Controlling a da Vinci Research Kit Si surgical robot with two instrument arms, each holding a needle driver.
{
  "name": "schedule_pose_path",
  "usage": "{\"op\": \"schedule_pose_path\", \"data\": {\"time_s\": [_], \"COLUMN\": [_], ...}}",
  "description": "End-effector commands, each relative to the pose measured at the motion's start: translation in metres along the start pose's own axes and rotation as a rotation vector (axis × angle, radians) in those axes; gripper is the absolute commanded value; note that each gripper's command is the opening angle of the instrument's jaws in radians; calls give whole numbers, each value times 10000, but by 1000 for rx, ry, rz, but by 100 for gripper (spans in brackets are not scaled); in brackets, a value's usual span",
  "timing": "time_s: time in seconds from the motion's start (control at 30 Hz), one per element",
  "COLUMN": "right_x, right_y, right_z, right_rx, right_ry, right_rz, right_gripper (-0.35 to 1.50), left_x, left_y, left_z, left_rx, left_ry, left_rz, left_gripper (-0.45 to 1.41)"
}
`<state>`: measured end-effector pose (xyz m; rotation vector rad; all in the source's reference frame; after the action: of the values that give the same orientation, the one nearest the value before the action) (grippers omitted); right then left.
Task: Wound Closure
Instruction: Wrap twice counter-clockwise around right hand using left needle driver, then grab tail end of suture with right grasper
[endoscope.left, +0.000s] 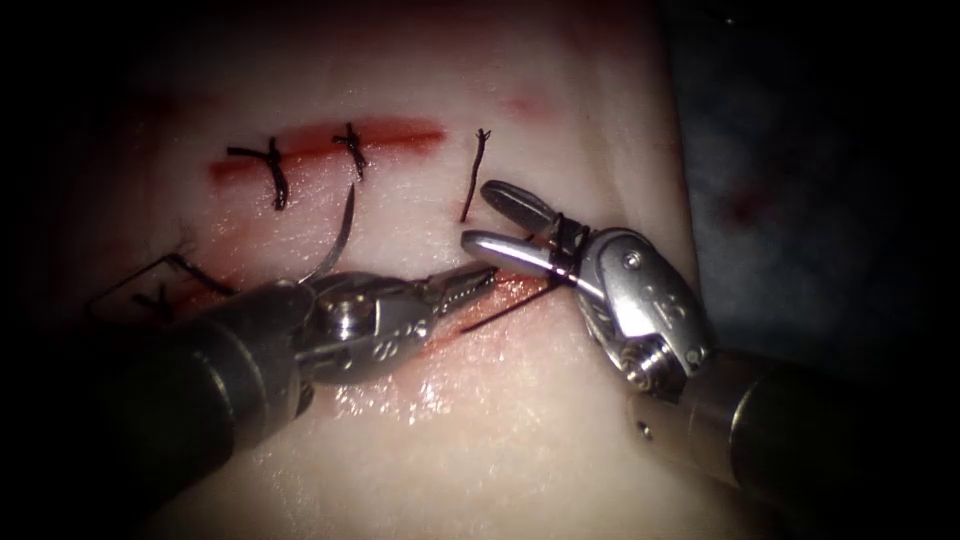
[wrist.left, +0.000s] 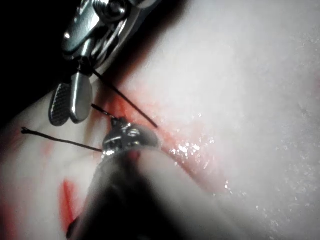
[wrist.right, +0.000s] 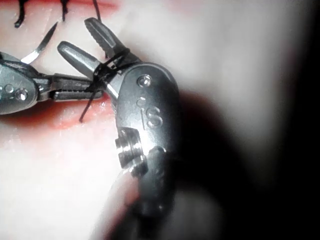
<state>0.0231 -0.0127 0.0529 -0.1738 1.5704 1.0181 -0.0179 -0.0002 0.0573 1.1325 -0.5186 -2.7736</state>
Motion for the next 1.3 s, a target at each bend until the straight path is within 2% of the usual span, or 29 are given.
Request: {"op": "schedule_pose_path", "data": {"time_s": [0.03,0.33,0.53,0.67,1.0,1.3], "right_x": [-9,-18,-16,-14,-12,-18], "right_y": [2,0,5,10,15,15], "right_z": [9,37,37,32,27,52], "right_rx": [-11,-43,-65,-72,-81,-94], "right_ry": [0,-14,-32,-55,-71,-111], "right_rz": [-4,-9,-22,-25,-29,-23], "right_gripper": [32,51,54,74,79,79], "left_x": [-1,-3,-2,-1,3,3], "left_y": [-3,-15,-19,-19,-21,-20], "left_z": [8,10,10,12,17,17], "left_rx": [1,12,13,14,16,15], "left_ry": [2,10,11,9,12,13], "left_rz": [1,-10,-15,-16,-19,-18], "left_gripper": [-45,-45,-45,-45,-45,-45]}}
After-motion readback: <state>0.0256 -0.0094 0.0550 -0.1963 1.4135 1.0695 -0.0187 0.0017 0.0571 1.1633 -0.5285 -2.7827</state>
